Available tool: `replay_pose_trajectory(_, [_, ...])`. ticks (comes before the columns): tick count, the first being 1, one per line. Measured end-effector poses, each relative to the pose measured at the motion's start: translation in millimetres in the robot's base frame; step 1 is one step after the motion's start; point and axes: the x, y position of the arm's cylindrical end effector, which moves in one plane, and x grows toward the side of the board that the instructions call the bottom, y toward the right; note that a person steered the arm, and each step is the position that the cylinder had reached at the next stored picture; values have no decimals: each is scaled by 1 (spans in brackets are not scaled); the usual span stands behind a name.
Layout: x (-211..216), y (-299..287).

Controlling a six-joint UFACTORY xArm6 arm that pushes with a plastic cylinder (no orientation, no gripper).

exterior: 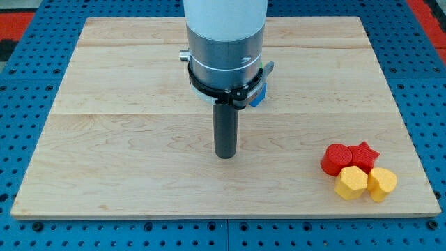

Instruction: Move your arm closer to the green circle

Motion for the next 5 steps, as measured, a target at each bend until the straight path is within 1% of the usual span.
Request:
replay_pose_trajectory(3, [-43, 9])
replay_pose_trajectory(4, [-44, 62])
replay_pose_trajectory(5, [-59, 72])
